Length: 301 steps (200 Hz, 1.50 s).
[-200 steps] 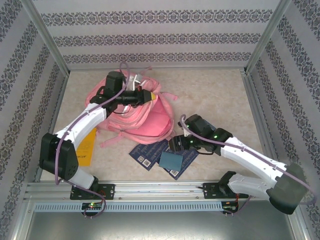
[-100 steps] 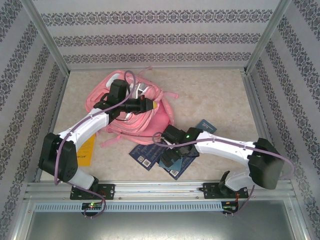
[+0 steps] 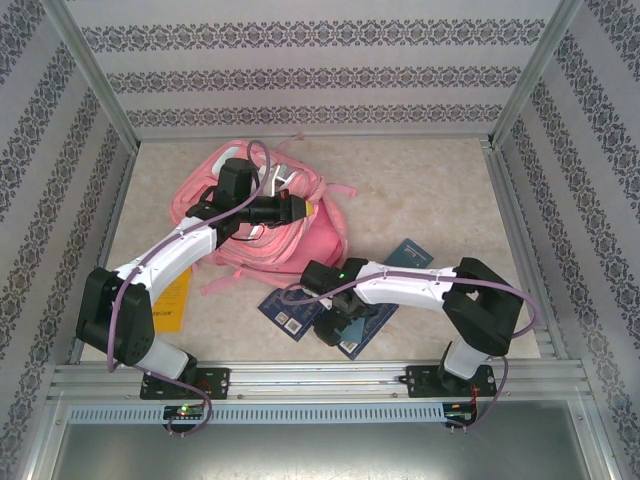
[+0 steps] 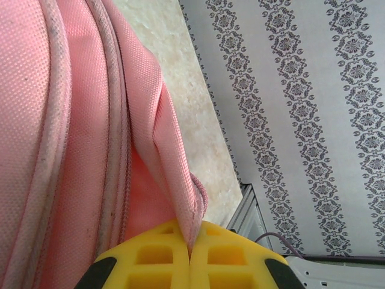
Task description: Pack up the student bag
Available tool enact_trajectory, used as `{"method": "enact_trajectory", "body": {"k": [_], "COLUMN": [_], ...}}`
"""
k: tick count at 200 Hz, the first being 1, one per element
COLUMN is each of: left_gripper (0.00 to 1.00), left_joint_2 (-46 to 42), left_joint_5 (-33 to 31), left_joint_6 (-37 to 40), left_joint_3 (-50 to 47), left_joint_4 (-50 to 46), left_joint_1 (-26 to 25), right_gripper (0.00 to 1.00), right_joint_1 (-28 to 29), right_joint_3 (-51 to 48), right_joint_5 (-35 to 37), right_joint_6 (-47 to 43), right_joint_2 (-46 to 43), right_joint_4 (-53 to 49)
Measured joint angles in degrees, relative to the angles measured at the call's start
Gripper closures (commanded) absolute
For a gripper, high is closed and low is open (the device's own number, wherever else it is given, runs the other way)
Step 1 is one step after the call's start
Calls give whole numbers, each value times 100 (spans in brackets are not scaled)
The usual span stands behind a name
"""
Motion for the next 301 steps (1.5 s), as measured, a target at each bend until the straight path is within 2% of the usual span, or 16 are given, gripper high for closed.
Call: {"method": "enact_trajectory", "body": {"k": [44, 72, 104, 157, 194, 213, 252, 278, 301], "left_gripper": [100, 100, 100, 100, 100, 100, 100, 100, 100], "left_joint_2": [0, 0, 0, 0, -17, -144, -326, -354, -389], "left_joint_5": [0, 0, 2, 26, -4, -33, -35, -17, 4], "left_joint_6": [4, 4, 4, 2, 28, 24, 120, 184, 240], "left_joint_3": [0, 0, 0, 31, 514, 697, 1176, 1456, 1613], "left_joint_4": [0, 2, 2, -9, -354, -459, -949, -1259, -1482], "left_joint_1": [0, 0, 0, 0, 4, 11, 9, 9, 13], "right_gripper": [32, 44, 46, 48, 51, 51, 52, 50, 52], "right_joint_1": [0, -44, -387, -1104, -1499, -1709, -2074, -2103, -2063], "right_joint_3": [-2, -129, -546, -1351, -1429, -1314, -960, -708, -544], "right_joint_5": [-127, -129, -144, -361, -599, -728, -962, -999, -852], "right_joint_6": [111, 254, 560, 1344, 1843, 2087, 2796, 3276, 3646], "right_joint_2": [31, -240, -745, -2201, -3477, -3847, -3670, -3038, -2496], "right_joint_4": [35, 155, 400, 907, 1268, 1526, 2455, 3023, 3276]}}
